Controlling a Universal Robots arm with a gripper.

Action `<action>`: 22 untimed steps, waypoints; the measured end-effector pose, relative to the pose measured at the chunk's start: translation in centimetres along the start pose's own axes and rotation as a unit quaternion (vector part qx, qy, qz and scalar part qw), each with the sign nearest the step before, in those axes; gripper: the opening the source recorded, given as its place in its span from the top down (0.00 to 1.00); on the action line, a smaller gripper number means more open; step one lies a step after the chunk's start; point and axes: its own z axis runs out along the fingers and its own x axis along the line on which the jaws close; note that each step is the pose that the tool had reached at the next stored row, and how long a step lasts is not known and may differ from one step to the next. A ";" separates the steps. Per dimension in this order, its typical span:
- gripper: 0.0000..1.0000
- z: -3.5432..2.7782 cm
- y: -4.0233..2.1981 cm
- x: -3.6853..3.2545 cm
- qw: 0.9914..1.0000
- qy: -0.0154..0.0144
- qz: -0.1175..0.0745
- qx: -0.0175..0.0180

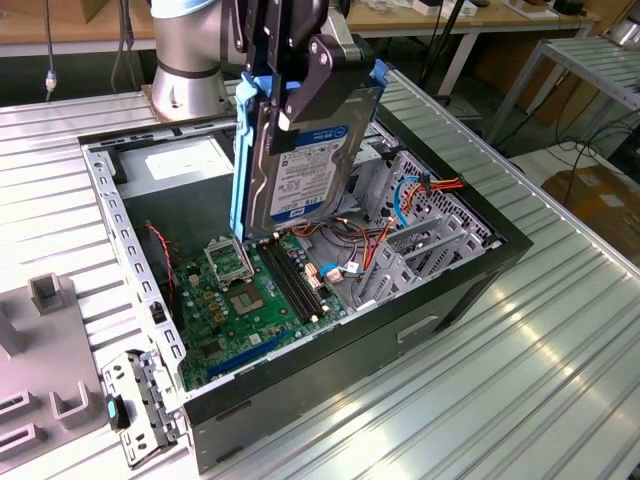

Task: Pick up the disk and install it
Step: 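Insert the disk into the insertion slot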

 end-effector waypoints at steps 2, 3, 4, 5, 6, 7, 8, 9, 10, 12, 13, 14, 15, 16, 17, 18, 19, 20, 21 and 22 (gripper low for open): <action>0.63 0.08 -0.29 0.13 1.000 0.000 0.000 0.000; 0.63 0.11 -0.51 0.16 1.000 0.000 0.000 0.000; 0.63 0.14 -0.77 0.18 1.000 0.000 0.000 0.000; 0.63 0.19 -0.98 0.20 1.000 0.000 0.000 0.000; 0.63 0.24 -1.24 0.22 1.000 0.000 0.000 0.000; 0.63 0.28 -1.66 0.22 1.000 0.001 0.000 0.000; 0.63 0.30 -2.03 0.21 1.000 0.001 0.000 0.000; 0.63 0.31 -2.44 0.20 1.000 0.001 0.000 0.000; 0.63 0.33 -2.84 0.19 1.000 0.001 0.000 0.000; 0.63 0.34 -3.52 0.18 1.000 0.001 0.000 0.000; 0.63 0.35 -3.81 0.17 1.000 0.001 0.000 0.000; 0.63 0.35 -4.15 0.17 1.000 0.001 0.000 0.000; 0.63 0.35 -4.44 0.16 1.000 0.001 0.000 0.000; 0.63 0.36 -4.66 0.15 1.000 0.001 0.000 0.000; 0.63 0.37 -4.90 0.15 1.000 0.001 0.000 0.000; 0.63 0.39 -5.10 0.14 1.000 0.001 0.000 0.000; 0.63 0.40 -5.24 0.14 1.000 0.001 0.000 0.000; 0.63 0.42 -5.38 0.15 1.000 0.001 0.000 0.000; 0.63 0.42 -5.43 0.17 1.000 0.001 0.000 0.000; 0.63 0.43 -5.47 0.23 1.000 0.002 0.000 0.000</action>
